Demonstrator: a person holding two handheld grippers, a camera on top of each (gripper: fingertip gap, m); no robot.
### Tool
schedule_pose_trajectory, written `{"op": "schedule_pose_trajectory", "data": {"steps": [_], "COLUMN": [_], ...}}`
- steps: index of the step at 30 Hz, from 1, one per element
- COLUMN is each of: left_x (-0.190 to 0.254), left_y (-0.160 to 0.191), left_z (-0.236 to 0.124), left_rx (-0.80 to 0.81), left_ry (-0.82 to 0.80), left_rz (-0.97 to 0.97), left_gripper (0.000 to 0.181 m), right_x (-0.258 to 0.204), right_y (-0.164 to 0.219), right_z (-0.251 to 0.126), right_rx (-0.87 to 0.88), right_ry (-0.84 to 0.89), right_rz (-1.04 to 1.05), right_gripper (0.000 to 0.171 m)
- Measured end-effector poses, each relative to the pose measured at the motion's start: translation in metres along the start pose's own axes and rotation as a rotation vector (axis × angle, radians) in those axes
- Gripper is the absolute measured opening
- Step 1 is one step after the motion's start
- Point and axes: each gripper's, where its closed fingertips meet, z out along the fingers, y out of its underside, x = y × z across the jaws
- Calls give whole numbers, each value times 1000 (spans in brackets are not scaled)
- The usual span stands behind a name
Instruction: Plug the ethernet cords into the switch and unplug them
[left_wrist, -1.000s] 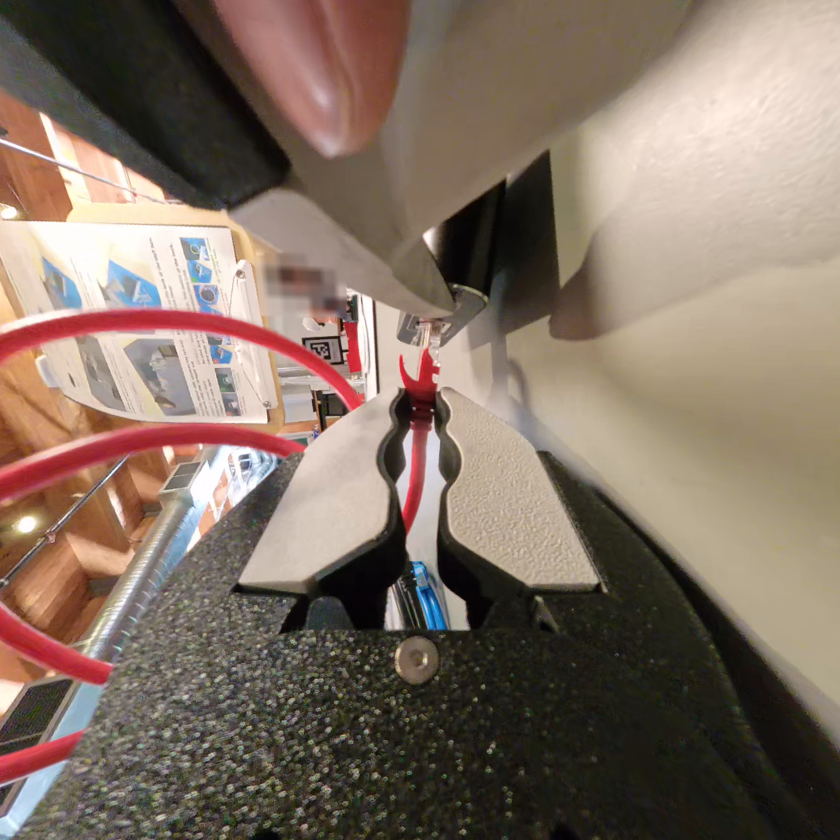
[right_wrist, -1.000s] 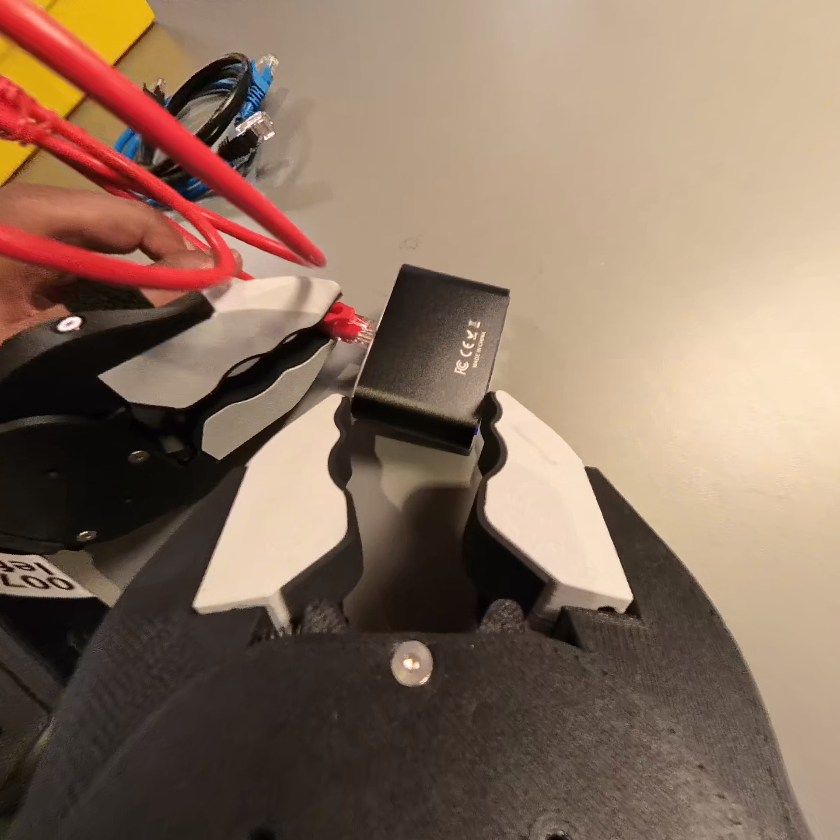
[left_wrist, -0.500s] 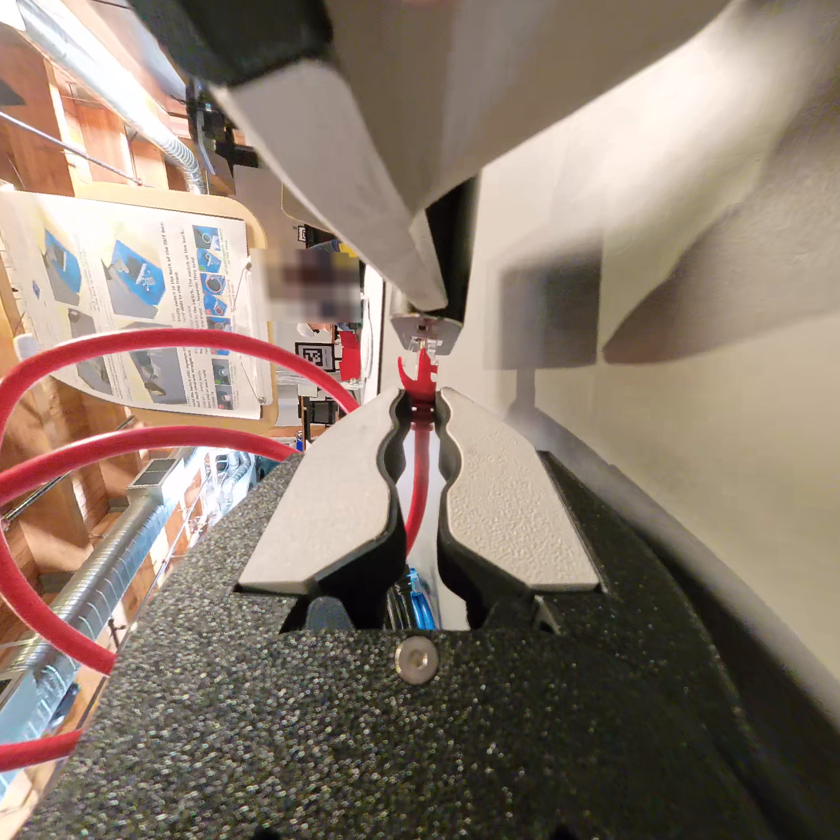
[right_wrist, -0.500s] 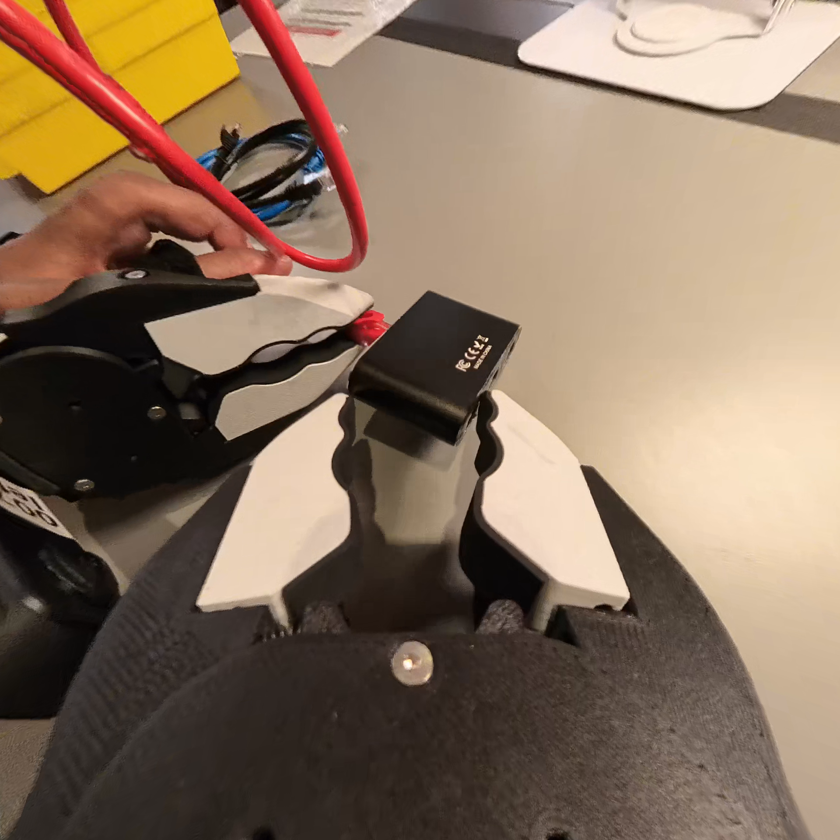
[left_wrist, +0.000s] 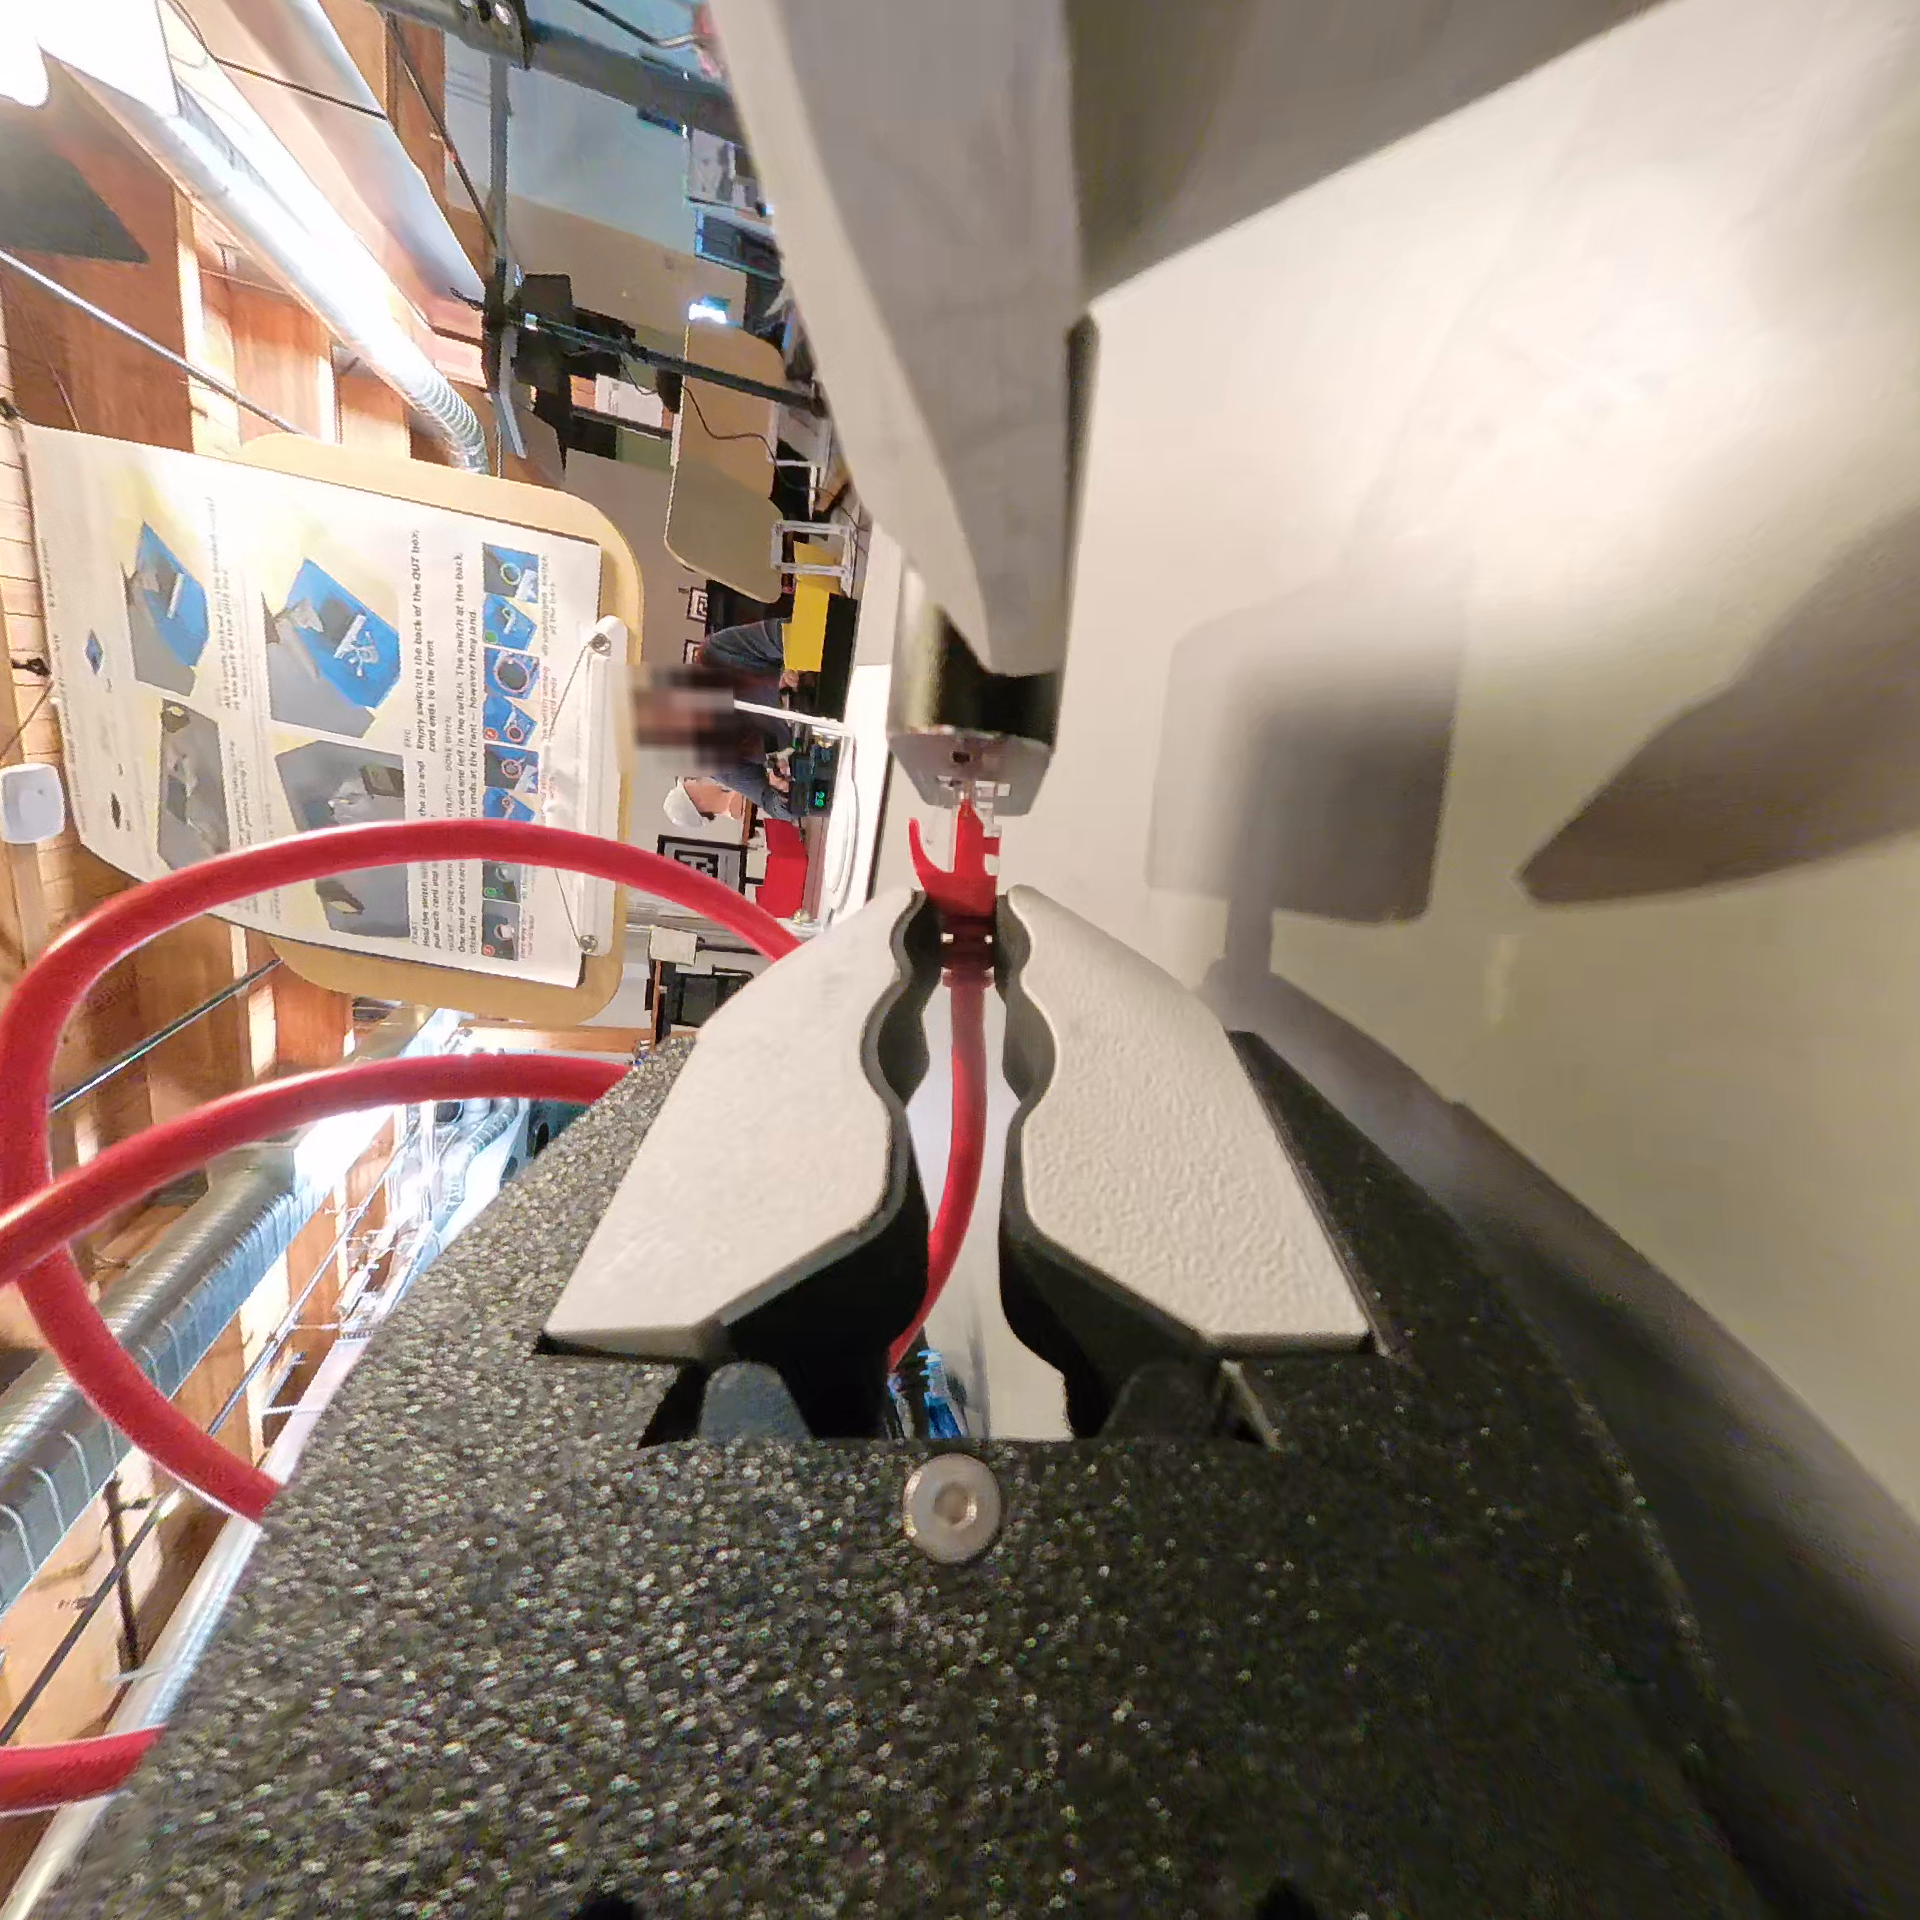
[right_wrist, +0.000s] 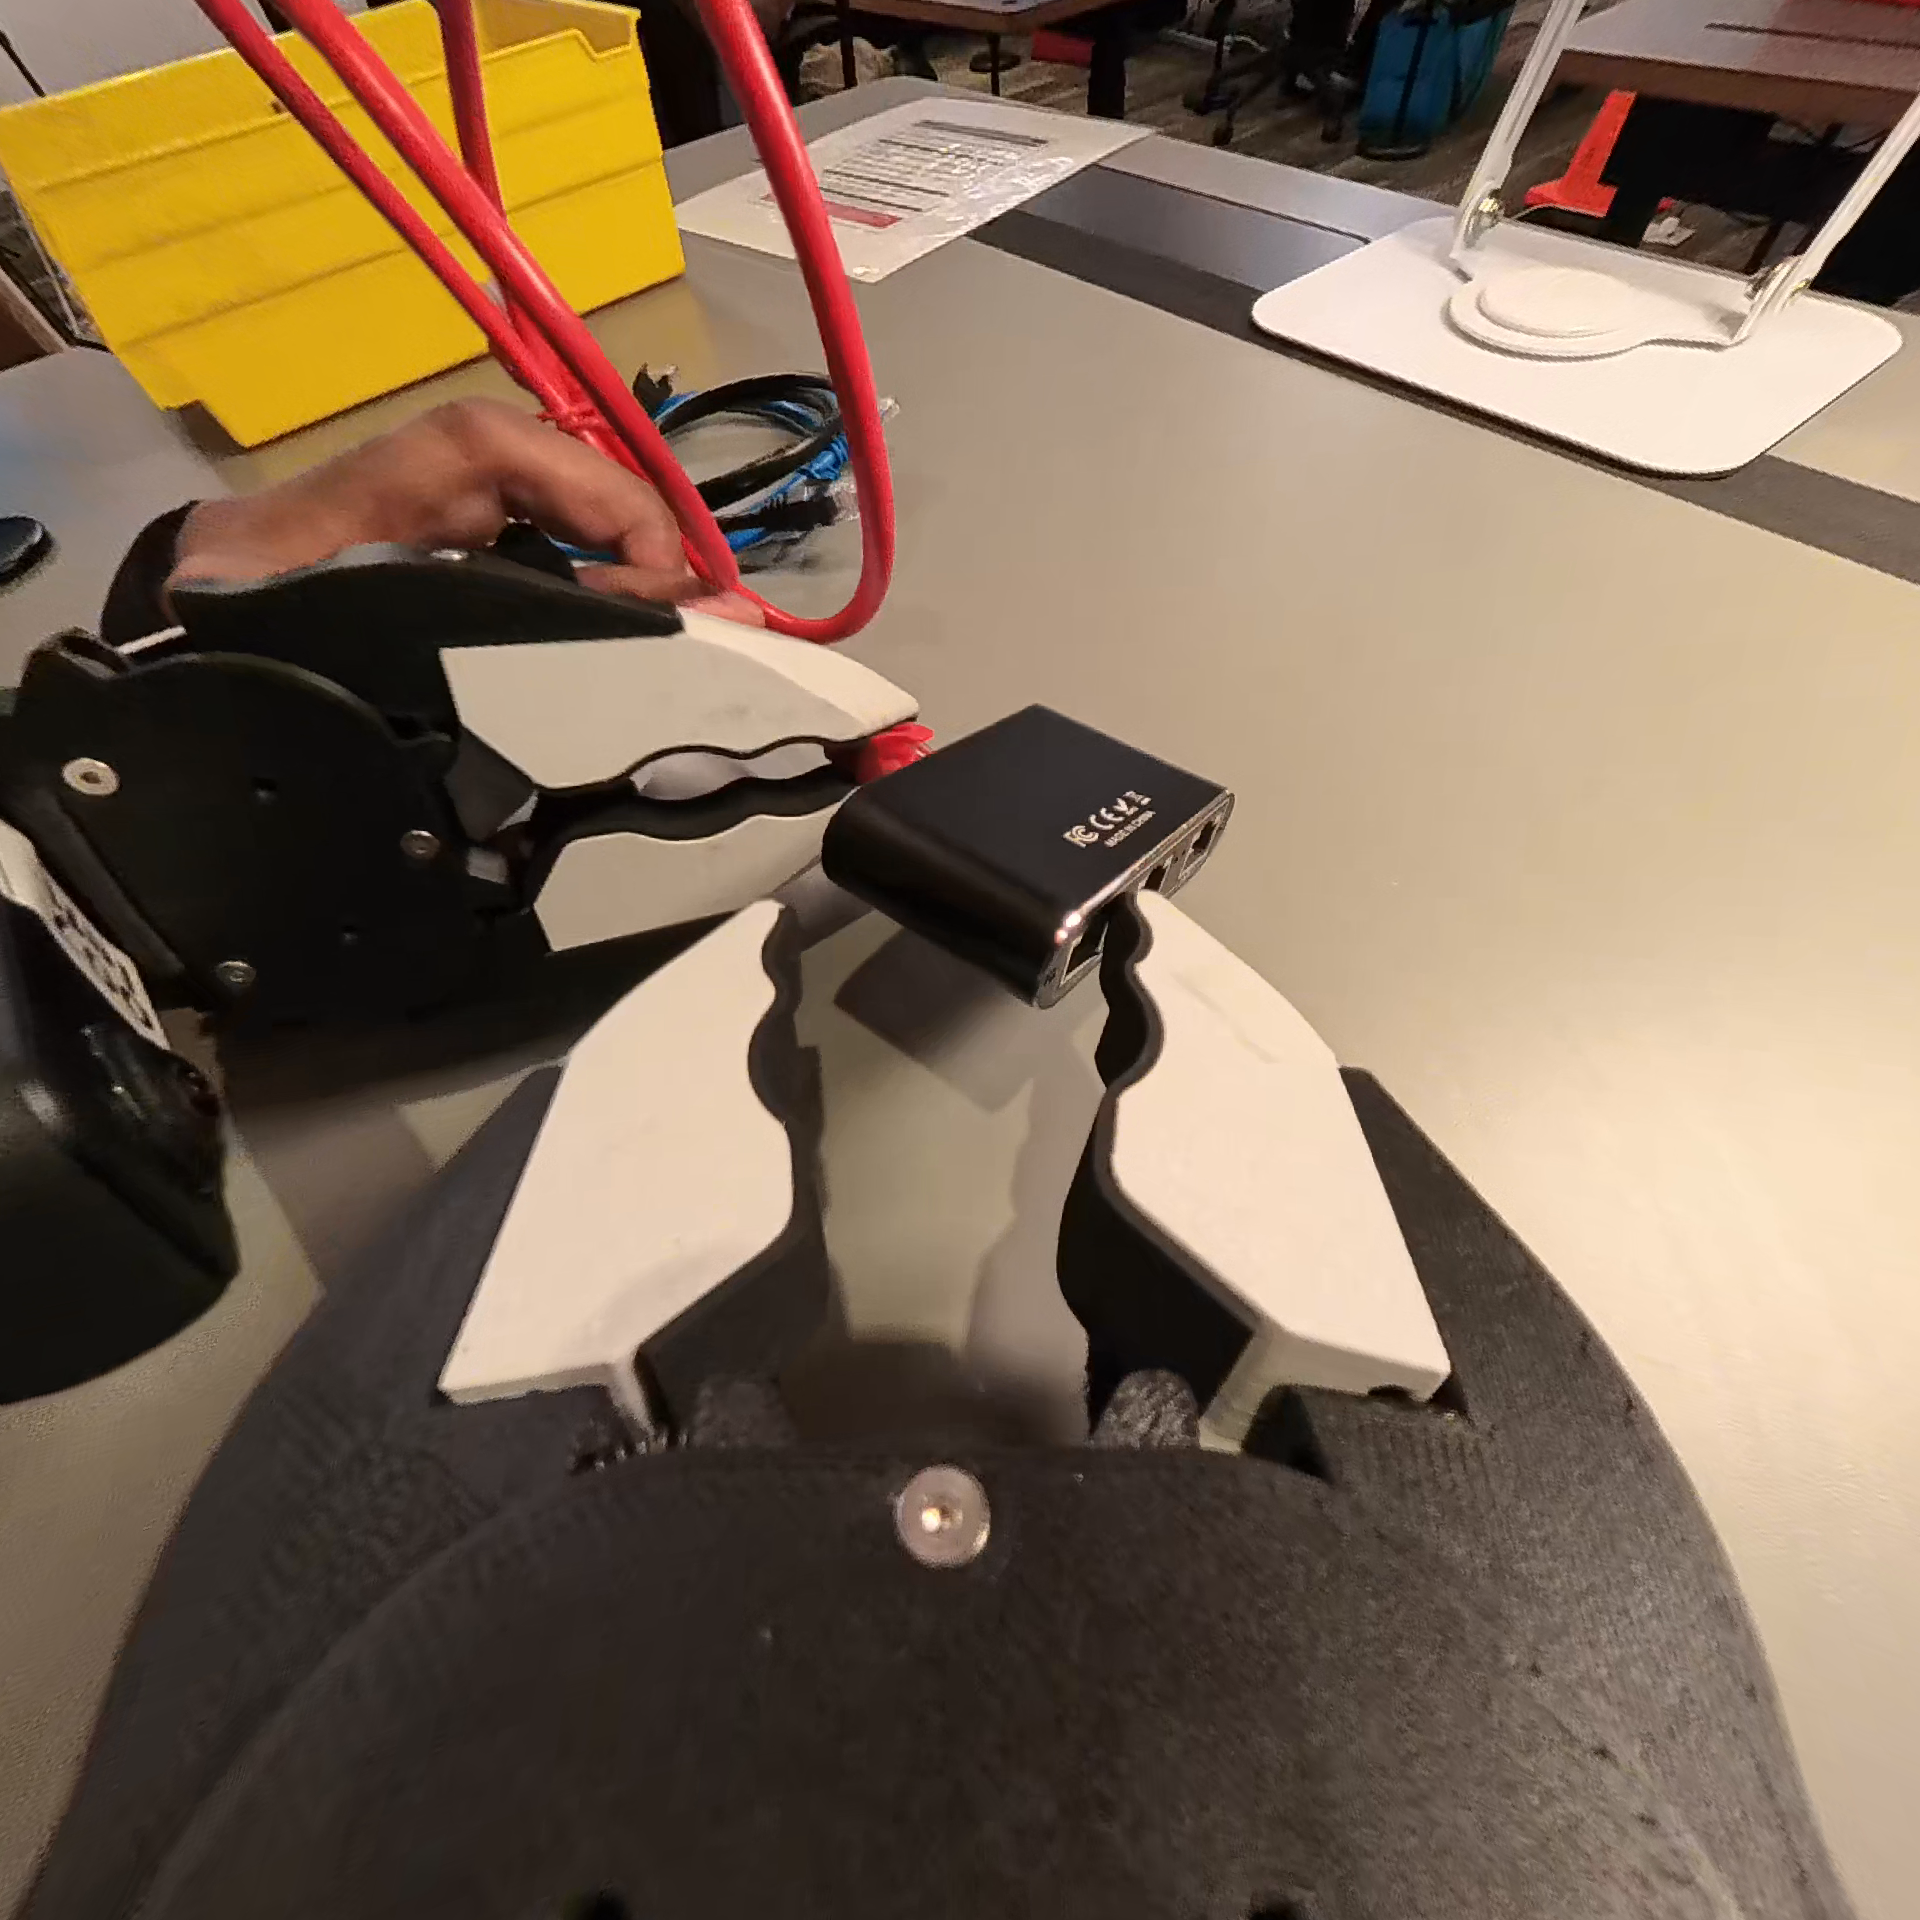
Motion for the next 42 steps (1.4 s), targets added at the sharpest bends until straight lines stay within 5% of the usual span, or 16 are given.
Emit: {"op": "schedule_pose_trajectory", "data": {"steps": [17,27,33,42], "left_x": [-15,-17,-7,-29], "left_y": [-3,-38,-48,-32], "left_z": [-4,-43,-50,-48], "left_rx": [101,615,680,648], "left_ry": [42,289,344,327], "left_rz": [-164,-369,-349,-435], "left_gripper": [10,10,11,27], "right_x": [-8,2,-23,17], "right_y": [-14,-15,-23,-21], "right_z": [-11,-17,-24,-23], "right_rx": [66,116,227,110], "right_ry": [-53,121,120,376], "right_rz": [-118,-576,-809,-888], "right_gripper": [60,74,41,34]}}
